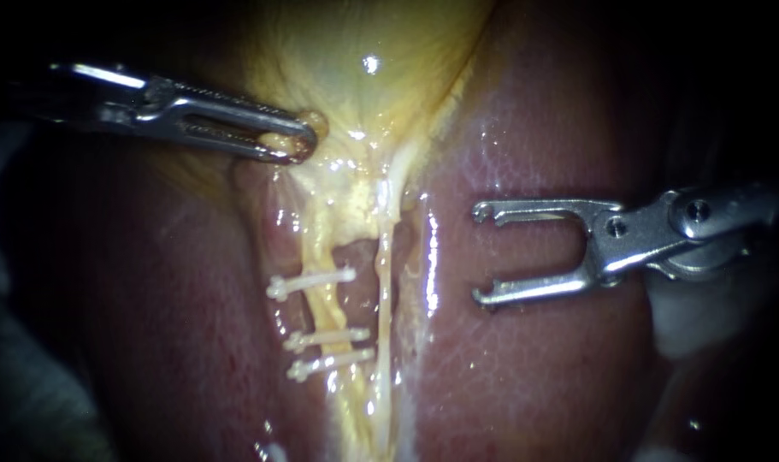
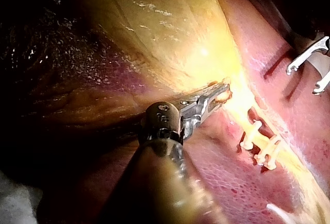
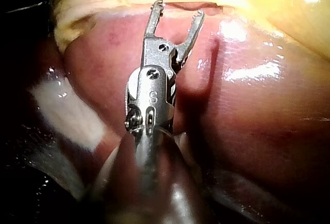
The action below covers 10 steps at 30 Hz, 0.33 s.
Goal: Going back third clip left tube
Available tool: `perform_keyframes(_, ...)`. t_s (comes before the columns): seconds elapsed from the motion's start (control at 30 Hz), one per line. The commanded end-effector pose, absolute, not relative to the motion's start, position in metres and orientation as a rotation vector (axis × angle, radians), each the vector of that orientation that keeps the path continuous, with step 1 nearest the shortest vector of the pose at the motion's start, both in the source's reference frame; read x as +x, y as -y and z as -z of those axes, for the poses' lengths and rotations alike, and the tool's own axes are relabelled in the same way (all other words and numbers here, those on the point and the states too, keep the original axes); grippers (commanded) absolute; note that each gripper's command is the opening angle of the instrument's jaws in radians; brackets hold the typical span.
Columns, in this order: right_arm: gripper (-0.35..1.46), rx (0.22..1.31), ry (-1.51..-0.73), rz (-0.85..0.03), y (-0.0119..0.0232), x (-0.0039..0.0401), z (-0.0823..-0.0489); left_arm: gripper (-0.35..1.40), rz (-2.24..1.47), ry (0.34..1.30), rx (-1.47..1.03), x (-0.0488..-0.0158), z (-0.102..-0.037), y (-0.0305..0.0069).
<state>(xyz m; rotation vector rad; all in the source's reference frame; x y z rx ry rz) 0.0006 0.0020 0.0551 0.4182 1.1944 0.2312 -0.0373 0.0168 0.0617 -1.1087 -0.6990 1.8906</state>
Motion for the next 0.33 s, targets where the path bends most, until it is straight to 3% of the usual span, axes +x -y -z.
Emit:
perform_keyframes(0.03,0.50,0.415,-1.196,-0.226,-0.0020,0.0006,-0.0551,-0.35,-1.891,0.699,-1.107,-0.0372,-0.0618,-0.0168)
perform_keyframes(0.33,0.50,0.439,-1.207,-0.209,-0.0017,0.0011,-0.0550,-0.35,-1.893,0.707,-1.104,-0.0367,-0.0613,-0.0172)
